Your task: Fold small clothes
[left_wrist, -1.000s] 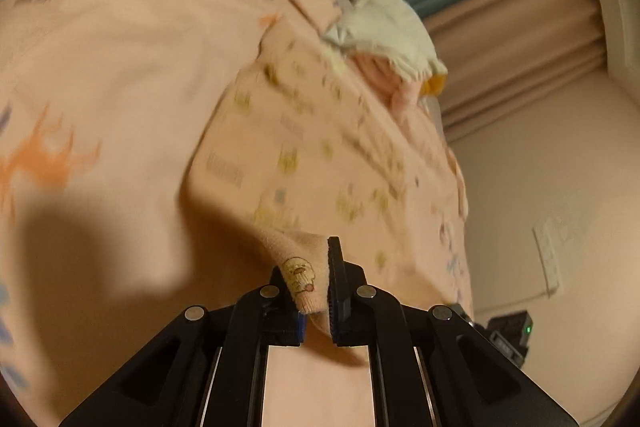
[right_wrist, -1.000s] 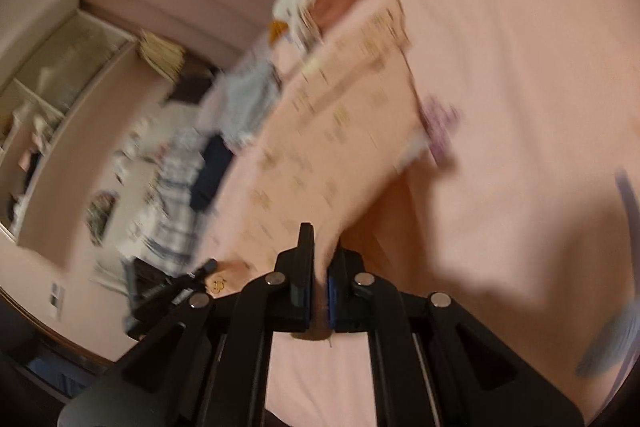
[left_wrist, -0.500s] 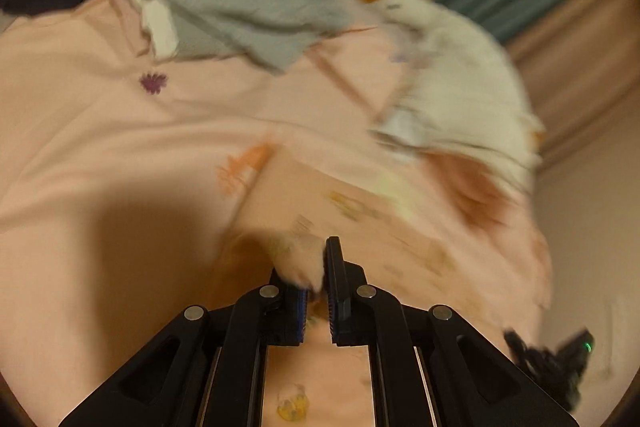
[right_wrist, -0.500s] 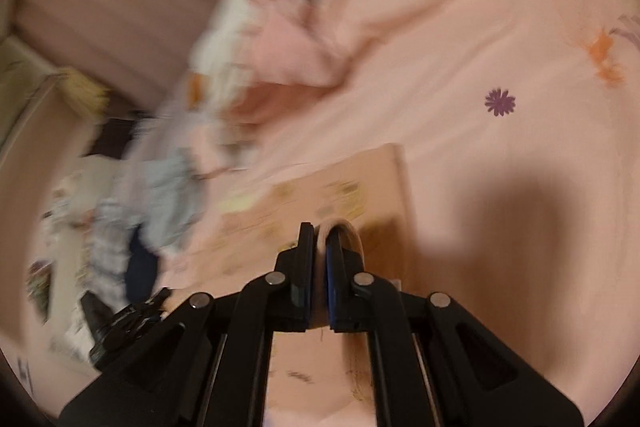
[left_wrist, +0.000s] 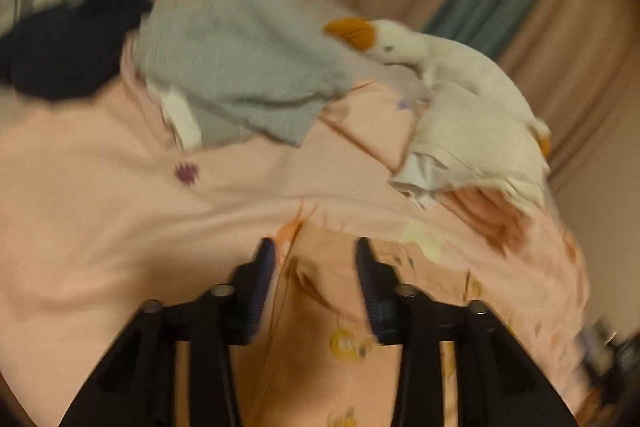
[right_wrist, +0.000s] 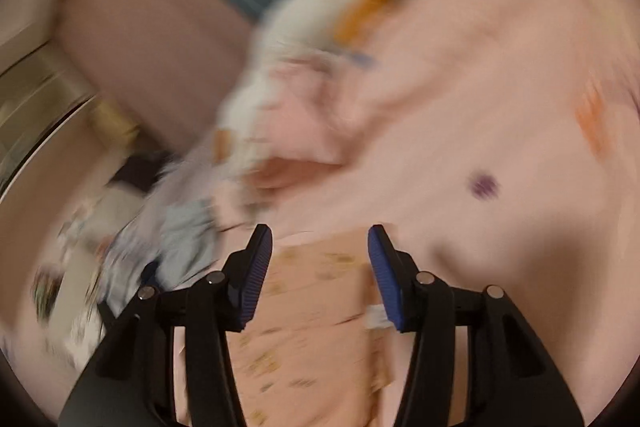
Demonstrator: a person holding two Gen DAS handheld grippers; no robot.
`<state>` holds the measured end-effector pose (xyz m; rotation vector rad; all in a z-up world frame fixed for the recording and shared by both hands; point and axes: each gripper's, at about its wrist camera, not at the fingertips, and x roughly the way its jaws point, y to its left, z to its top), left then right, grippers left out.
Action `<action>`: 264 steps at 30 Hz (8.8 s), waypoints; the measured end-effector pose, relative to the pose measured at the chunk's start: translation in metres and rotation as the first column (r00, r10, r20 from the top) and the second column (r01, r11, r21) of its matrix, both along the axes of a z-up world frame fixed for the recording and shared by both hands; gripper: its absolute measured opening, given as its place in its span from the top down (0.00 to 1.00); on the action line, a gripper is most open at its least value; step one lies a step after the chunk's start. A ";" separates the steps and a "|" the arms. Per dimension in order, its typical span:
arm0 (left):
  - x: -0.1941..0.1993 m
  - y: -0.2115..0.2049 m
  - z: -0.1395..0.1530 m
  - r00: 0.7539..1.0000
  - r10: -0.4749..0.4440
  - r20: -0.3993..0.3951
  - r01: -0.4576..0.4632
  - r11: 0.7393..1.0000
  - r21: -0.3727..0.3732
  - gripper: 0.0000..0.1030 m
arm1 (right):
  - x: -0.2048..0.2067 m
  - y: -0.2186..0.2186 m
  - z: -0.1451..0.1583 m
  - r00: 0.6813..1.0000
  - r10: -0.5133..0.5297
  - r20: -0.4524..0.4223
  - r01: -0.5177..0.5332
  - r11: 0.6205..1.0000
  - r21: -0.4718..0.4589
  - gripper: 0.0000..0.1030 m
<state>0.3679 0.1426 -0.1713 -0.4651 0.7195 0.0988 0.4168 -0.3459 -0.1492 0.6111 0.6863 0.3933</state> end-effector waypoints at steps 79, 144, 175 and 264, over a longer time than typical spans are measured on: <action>-0.320 0.022 -0.027 0.951 0.282 -0.130 -0.289 0.956 -0.042 0.91 | -0.326 -0.042 -0.058 0.884 -0.169 -0.436 0.146 0.985 -0.087 0.88; -0.216 -0.105 -0.066 0.987 0.018 -0.158 0.047 0.916 0.397 0.91 | -0.252 0.094 -0.067 0.990 -0.095 -0.100 0.015 0.796 -0.605 0.86; -0.212 -0.107 -0.071 0.984 0.023 -0.174 0.060 0.887 0.457 0.92 | -0.247 0.078 -0.075 0.991 -0.063 -0.118 0.001 0.886 -0.463 0.86; -0.269 -0.036 -0.077 0.980 0.018 -0.198 -0.127 0.823 -0.554 0.54 | -0.270 0.122 -0.020 0.959 -0.056 -0.279 -0.013 0.970 -0.242 0.50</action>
